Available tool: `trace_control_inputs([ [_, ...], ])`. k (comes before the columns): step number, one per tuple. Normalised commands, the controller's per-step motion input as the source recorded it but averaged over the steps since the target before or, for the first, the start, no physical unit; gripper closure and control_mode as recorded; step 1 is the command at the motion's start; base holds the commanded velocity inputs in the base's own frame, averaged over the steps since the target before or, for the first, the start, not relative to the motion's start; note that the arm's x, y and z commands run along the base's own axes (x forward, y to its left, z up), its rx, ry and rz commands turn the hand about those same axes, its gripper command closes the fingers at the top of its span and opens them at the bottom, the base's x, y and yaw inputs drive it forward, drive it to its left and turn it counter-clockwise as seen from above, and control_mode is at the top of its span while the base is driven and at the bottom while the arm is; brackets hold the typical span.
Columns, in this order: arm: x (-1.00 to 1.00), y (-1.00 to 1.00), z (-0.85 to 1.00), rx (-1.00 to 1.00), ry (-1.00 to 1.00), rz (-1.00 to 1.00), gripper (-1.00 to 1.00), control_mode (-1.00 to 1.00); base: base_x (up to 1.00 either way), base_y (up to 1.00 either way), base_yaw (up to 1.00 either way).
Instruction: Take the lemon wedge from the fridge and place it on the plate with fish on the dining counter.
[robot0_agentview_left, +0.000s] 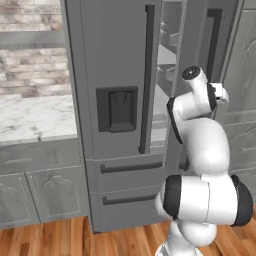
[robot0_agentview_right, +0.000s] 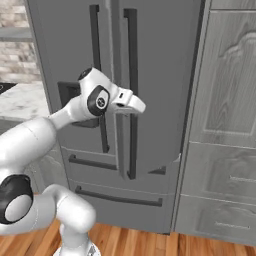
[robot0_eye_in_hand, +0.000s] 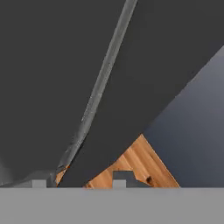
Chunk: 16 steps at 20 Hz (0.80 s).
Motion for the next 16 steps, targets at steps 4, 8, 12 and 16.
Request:
trace_control_inputs([
  [4, -0.99, -1.0, 0.05, 0.11, -0.02, -0.13, 1.0, -1.0, 0.0, 0.0, 0.0],
  [8, -1.0, -0.29, 0.58, 0.02, -0.49, 0.03, -1.0, -1.0, 0.0, 0.0, 0.0],
  [12, -0.94, 0.65, 0.96, 0.0, -0.51, 0.0, -1.0, -1.0, 0.0, 0.0, 0.0],
  [16, -0.23, 1.0, 0.41, 0.05, -0.2, 0.0, -1.0, -1.0, 0.0, 0.0, 0.0],
])
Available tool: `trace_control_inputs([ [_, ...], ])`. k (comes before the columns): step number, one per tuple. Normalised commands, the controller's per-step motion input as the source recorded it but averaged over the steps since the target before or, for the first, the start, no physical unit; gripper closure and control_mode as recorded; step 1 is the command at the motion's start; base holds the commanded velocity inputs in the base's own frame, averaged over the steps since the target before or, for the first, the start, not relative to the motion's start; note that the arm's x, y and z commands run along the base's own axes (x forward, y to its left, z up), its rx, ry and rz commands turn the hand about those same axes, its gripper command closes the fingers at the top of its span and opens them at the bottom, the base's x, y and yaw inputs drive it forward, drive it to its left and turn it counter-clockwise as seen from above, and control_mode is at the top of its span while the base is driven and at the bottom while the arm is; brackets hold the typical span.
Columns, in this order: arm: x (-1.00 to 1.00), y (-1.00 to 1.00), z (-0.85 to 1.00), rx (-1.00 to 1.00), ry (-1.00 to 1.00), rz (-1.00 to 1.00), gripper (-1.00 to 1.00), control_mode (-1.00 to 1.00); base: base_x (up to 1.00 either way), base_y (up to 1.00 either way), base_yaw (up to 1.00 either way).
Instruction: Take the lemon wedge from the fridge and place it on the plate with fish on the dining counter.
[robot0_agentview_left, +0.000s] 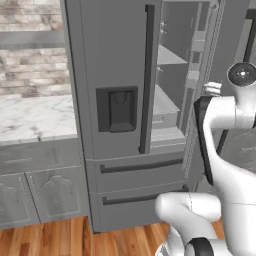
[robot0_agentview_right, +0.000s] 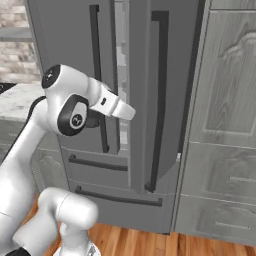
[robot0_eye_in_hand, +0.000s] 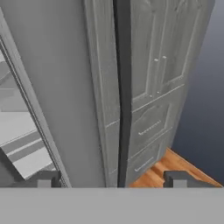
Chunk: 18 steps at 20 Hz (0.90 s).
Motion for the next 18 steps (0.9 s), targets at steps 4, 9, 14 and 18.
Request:
trace_control_inputs([
  [4, 0.0, 1.0, 0.06, 0.0, -0.07, -0.01, -1.0, -1.0, 0.0, 0.0, 0.0],
  [9, 0.1, 1.0, 0.0, 0.0, -0.02, -0.11, -1.0, -1.0, 0.0, 0.0, 0.0],
  [14, 0.77, 0.68, -0.01, -0.08, 0.02, -0.27, -1.0, -1.0, 0.0, 0.0, 0.0],
  [18, 1.0, 0.0, 0.0, 0.0, 0.07, -0.13, -1.0, -1.0, 0.0, 0.0, 0.0],
])
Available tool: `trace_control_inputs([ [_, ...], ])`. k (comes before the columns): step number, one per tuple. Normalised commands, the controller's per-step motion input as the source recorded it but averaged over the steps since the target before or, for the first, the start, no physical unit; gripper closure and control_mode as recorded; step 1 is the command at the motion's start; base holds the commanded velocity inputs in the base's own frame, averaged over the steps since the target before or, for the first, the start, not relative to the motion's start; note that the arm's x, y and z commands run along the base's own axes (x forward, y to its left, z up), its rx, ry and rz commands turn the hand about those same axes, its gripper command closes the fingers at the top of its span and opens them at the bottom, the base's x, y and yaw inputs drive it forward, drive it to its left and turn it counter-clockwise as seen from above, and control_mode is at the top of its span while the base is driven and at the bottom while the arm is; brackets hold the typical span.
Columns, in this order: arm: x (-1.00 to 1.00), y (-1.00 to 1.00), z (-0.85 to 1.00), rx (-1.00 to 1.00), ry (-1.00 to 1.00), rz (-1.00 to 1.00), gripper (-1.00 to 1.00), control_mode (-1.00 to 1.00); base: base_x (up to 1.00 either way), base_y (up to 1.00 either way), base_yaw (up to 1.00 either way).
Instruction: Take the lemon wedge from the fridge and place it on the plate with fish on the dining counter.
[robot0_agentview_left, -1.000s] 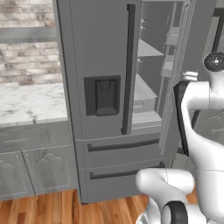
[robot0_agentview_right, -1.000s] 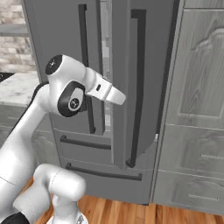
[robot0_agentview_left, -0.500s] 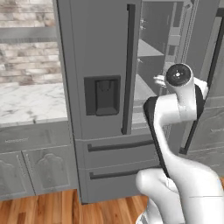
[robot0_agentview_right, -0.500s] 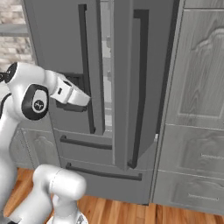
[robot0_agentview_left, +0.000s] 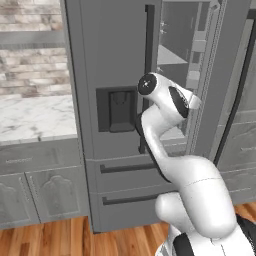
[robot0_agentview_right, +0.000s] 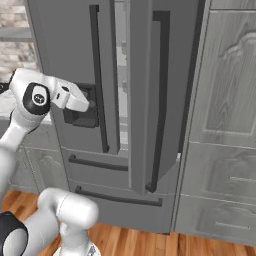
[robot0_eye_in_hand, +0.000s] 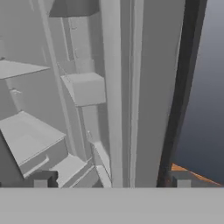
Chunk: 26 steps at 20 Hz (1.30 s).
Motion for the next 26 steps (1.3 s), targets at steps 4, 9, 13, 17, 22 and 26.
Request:
trace_control_inputs([
  [4, 0.76, -0.26, 0.0, 0.0, 0.03, -0.01, -1.0, -1.0, 0.0, 0.0, 0.0],
  [9, 0.39, -0.58, -0.02, 0.0, 0.0, 0.0, -1.0, -1.0, 0.0, 0.0, 0.0],
  [13, 0.3, -0.61, -0.06, 0.0, 0.0, 0.0, -1.0, -1.0, 0.0, 0.0, 0.0],
  [17, 0.34, -0.38, -0.17, -0.01, 0.0, 0.02, -1.0, -1.0, 0.0, 0.0, 0.0],
  [22, 0.21, -0.56, -0.11, 0.0, 0.0, 0.01, -1.0, -1.0, 0.0, 0.0, 0.0],
  [26, 0.0, -0.88, -0.02, 0.0, -0.01, 0.0, -1.0, -1.0, 0.0, 0.0, 0.0],
])
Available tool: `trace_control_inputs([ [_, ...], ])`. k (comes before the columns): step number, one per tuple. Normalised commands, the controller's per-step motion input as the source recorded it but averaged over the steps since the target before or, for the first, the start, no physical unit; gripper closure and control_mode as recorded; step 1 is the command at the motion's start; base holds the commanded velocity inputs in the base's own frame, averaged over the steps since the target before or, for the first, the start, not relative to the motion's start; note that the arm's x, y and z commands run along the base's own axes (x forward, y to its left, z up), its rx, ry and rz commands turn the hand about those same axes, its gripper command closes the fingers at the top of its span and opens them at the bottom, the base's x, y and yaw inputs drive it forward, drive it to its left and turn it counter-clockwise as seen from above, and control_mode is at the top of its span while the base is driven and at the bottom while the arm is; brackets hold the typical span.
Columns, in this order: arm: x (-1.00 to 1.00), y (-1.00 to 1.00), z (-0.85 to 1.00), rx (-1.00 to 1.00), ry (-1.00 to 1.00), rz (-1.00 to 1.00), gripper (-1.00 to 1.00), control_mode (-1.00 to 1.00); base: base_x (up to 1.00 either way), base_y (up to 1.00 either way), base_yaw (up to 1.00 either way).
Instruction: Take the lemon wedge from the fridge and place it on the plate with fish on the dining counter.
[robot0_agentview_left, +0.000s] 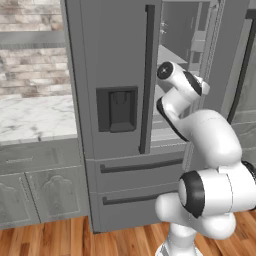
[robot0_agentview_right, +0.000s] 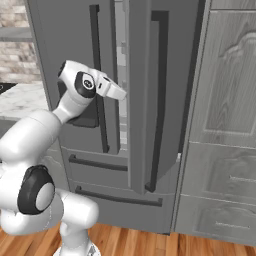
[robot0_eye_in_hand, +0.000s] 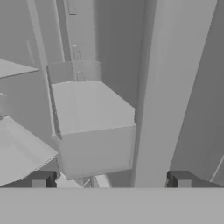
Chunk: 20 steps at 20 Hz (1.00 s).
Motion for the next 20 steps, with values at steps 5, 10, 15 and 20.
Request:
trace_control_inputs([
  [5, -0.2, -0.97, 0.0, 0.0, -0.01, 0.0, -1.0, -1.0, 0.0, 0.0, 0.0],
  [10, -0.74, -1.0, 0.0, 0.0, 0.0, -0.01, -1.0, -1.0, 0.0, 0.0, 0.0],
  [15, -0.86, -1.0, -0.01, 0.0, 0.0, -0.04, -1.0, -1.0, 0.0, 0.0, 0.0],
  [20, -0.35, -0.79, -0.03, 0.0, 0.0, 0.0, -1.0, -1.0, 0.0, 0.0, 0.0],
])
